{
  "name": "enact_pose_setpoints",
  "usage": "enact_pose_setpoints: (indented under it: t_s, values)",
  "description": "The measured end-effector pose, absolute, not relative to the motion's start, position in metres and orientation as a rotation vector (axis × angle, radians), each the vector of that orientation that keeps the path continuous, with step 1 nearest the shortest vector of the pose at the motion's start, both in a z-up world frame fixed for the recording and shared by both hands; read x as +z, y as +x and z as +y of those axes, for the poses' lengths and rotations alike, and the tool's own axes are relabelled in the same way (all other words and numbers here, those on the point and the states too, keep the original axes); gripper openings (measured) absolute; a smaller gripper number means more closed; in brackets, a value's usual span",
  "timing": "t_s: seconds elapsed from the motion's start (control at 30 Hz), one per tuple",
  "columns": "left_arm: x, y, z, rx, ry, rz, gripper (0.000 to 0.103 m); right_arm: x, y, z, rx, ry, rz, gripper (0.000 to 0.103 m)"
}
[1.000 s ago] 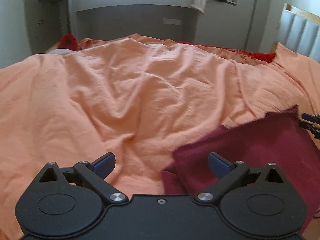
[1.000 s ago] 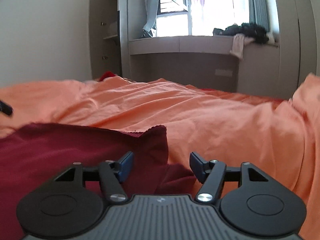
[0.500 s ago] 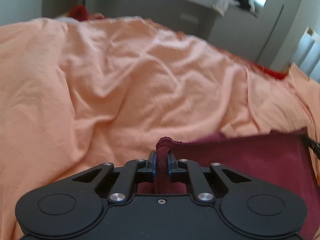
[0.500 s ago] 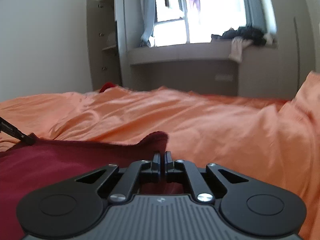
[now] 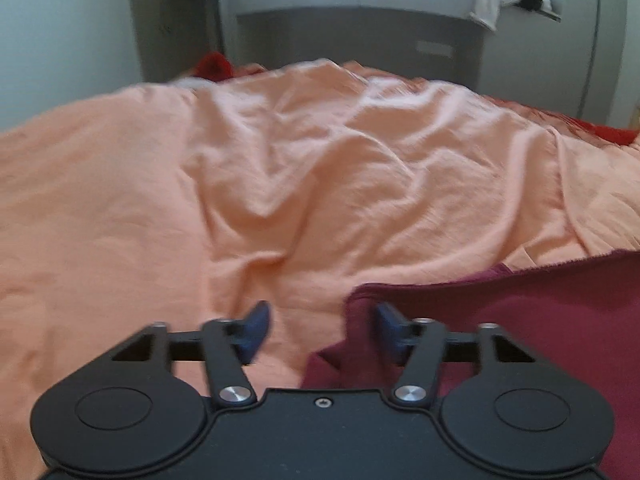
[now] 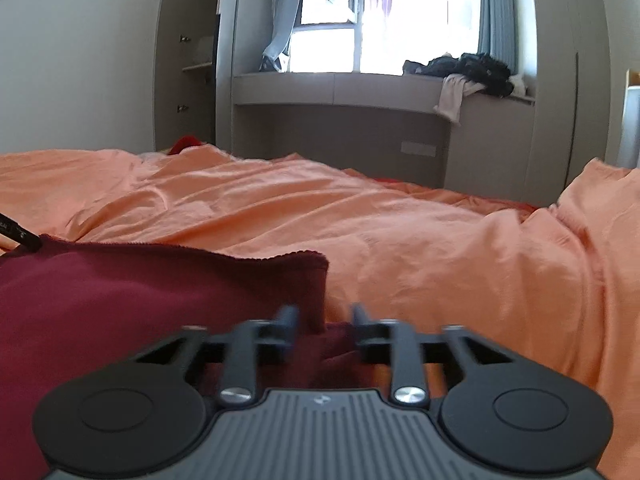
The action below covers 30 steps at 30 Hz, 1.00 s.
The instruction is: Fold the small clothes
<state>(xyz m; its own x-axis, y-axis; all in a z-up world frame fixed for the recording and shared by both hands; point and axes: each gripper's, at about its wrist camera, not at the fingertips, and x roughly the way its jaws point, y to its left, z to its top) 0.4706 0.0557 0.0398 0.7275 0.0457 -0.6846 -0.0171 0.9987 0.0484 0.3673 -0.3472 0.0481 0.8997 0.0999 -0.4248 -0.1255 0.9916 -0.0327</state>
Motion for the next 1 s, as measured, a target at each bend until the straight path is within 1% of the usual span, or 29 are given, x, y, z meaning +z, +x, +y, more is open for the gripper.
enact_pose_setpoints:
  t_s: [0.03,0.1,0.13,0.2,0.23,0.3,0.33,0.47,0.6,0.77,1.0]
  values:
    - [0.045,0.465,0.058,0.052,0.032,0.738,0.085,0.052,0.361,-0.348,0.113,-0.059,0.42,0.059]
    - [0.055,0.454,0.063,0.063,0.003,0.71,0.092,0.059,0.349,-0.351,0.109,-0.053,0.397,0.07]
    - [0.061,0.446,0.064,0.064,-0.011,0.698,0.095,0.063,0.343,-0.351,0.108,-0.045,0.384,0.074]
    - [0.07,0.431,0.064,0.063,-0.033,0.676,0.102,0.069,0.33,-0.351,0.106,-0.029,0.36,0.088]
    - [0.075,0.422,0.063,0.061,-0.041,0.661,0.102,0.072,0.323,-0.349,0.109,-0.024,0.346,0.09]
    - [0.082,0.403,0.061,0.05,-0.055,0.638,0.102,0.077,0.307,-0.344,0.116,-0.014,0.317,0.101]
    - [0.086,0.395,0.059,0.043,-0.058,0.63,0.102,0.08,0.3,-0.342,0.119,-0.007,0.305,0.103]
    - [0.095,0.344,0.049,0.025,-0.093,0.565,0.102,0.087,0.269,-0.325,0.134,0.009,0.252,0.103]
    - [0.093,0.292,0.044,0.027,-0.201,0.501,0.102,0.085,0.24,-0.304,0.112,0.01,0.201,0.103]
    - [0.071,0.253,0.037,-0.001,-0.333,0.497,0.102,0.072,0.207,-0.278,0.067,0.013,0.164,0.103]
    - [0.034,0.222,0.029,-0.023,-0.333,0.492,0.102,0.05,0.18,-0.242,0.039,-0.069,0.14,0.103]
